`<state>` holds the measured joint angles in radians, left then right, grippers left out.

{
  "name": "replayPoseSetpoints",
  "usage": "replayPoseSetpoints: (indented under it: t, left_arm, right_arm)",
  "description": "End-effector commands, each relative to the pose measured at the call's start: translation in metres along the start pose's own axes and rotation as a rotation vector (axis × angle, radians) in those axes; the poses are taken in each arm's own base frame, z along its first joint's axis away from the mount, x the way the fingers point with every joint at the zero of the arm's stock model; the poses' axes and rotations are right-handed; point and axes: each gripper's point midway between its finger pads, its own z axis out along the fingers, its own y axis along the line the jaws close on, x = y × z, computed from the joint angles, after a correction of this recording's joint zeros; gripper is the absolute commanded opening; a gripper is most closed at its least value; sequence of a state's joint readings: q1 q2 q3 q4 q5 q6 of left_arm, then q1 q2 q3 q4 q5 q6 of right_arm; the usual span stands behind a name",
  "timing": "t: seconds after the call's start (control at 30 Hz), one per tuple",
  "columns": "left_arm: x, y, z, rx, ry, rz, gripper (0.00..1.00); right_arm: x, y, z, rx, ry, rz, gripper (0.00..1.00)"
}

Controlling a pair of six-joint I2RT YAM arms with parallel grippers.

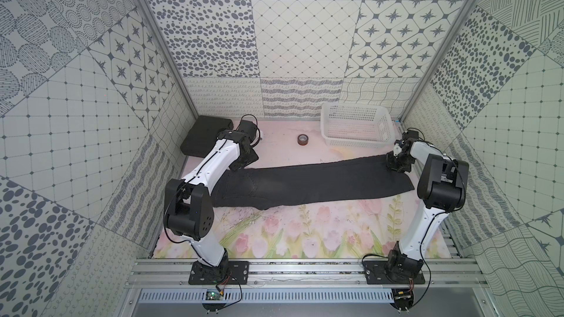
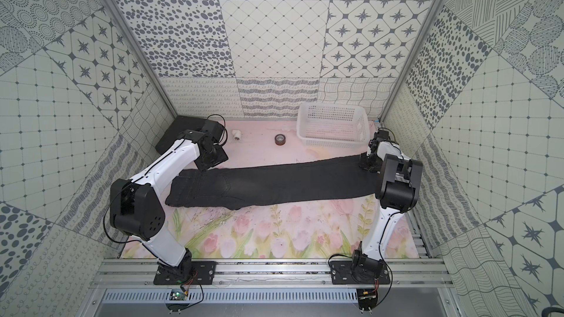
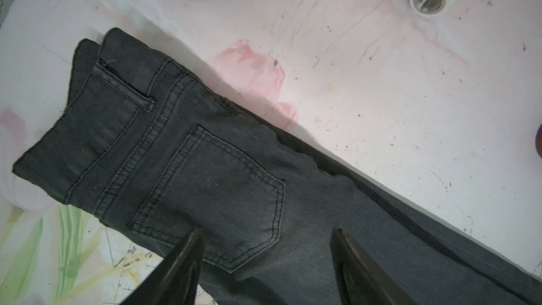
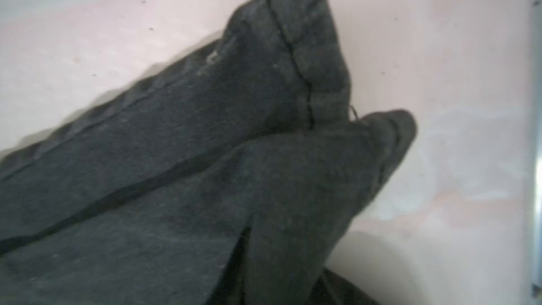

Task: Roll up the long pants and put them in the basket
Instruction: Fold the long pant at the center of the board.

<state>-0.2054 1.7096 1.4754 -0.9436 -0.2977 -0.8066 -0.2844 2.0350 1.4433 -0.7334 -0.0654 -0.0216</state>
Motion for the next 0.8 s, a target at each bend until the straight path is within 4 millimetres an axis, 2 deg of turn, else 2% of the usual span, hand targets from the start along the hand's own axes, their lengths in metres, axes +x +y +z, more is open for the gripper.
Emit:
replayPoseSetpoints:
  t: [0.0,0.07,0.13,0.17,0.2,0.3,0.37,0.47,0.53,0.63,0.77]
  left_arm:
    - [-0.005,0.017,-0.010,-0.040,-0.012,0.048,0.70]
    - [-0.005,0.014,-0.014,-0.028,-0.013,0.081,0.69]
    - [0.002,0.001,-0.021,-0.004,-0.012,0.178,0.66]
    - [0.007,-0.008,-0.026,0.007,-0.018,0.239,0.66]
    - [0.016,-0.020,-0.033,0.027,-0.021,0.313,0.66]
    - [0.055,-0.059,-0.049,0.182,0.005,0.501,0.64]
    - [0.091,-0.088,-0.060,0.338,0.032,0.632,0.63]
    - [0.162,-0.126,-0.074,0.552,0.127,0.864,0.63]
    - [0.209,-0.143,-0.069,0.597,0.190,0.986,0.63]
    - [0.250,-0.178,-0.052,0.618,0.238,1.053,0.62]
    - [0.272,-0.224,-0.021,0.602,0.253,1.062,0.60]
  right_arm:
    - [0.042,0.005,0.018,-0.097,0.140,0.092,0.00]
    - [0.033,0.003,0.002,-0.121,0.072,0.160,0.00]
    - [0.017,-0.001,-0.032,-0.089,-0.052,0.212,0.00]
    - [0.009,0.000,-0.052,-0.088,-0.112,0.240,0.00]
    - [0.000,0.006,-0.081,-0.103,-0.194,0.271,0.00]
    - [-0.011,0.023,-0.154,-0.044,-0.381,0.246,0.00]
    - [-0.009,0.043,-0.187,-0.076,-0.432,0.229,0.00]
    - [-0.001,0.077,-0.223,-0.131,-0.481,0.180,0.00]
    - [0.008,0.113,-0.249,-0.214,-0.500,0.109,0.00]
    - [0.023,0.166,-0.290,-0.342,-0.538,0.016,0.00]
    - [0.040,0.217,-0.324,-0.518,-0.517,-0.046,0.00]
